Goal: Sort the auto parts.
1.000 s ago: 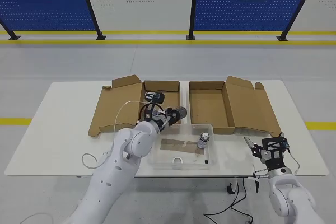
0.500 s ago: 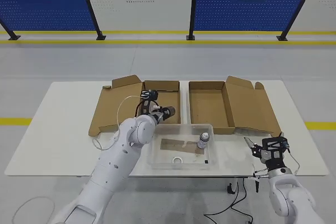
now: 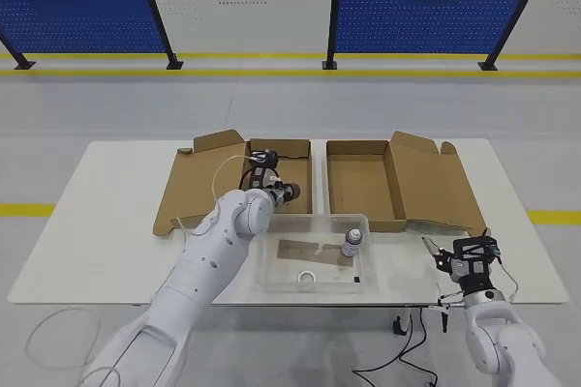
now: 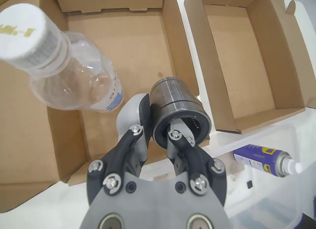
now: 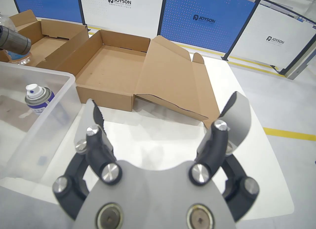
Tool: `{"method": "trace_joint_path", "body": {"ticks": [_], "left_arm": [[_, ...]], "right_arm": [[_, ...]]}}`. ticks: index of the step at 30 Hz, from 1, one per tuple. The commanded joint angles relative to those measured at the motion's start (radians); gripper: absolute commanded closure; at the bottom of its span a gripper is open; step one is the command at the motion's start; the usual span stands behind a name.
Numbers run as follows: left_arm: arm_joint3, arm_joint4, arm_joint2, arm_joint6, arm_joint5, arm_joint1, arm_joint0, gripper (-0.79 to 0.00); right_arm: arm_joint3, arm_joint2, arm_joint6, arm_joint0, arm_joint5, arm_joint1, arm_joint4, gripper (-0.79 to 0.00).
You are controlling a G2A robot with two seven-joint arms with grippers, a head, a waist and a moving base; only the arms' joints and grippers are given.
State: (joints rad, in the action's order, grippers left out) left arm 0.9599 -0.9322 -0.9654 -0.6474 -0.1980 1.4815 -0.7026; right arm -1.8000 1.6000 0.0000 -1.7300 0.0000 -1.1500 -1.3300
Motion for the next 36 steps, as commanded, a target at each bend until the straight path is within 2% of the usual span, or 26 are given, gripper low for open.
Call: {"method": "trace_joint_path", "body": {"ticks": [1,22,36], "left_arm": [[-0.031,0.006,0.01,0.003,0.003,0.007,0.016,0.0],[-0.319,0.053,0.072,0.041,0.04,0.074,0.146,0.0],[-0.416,0.086,0.086,0.066,0.048,0.11,0.18,0.0]], "right_arm": [[0.0,0.0,0.0,0.0,0.0,0.0,0.0,-0.785],[0.0,0.0,0.0,0.0,0.0,0.0,0.0,-0.785],[0.0,0.0,0.0,0.0,0.0,0.0,0.0,-0.785]]}}
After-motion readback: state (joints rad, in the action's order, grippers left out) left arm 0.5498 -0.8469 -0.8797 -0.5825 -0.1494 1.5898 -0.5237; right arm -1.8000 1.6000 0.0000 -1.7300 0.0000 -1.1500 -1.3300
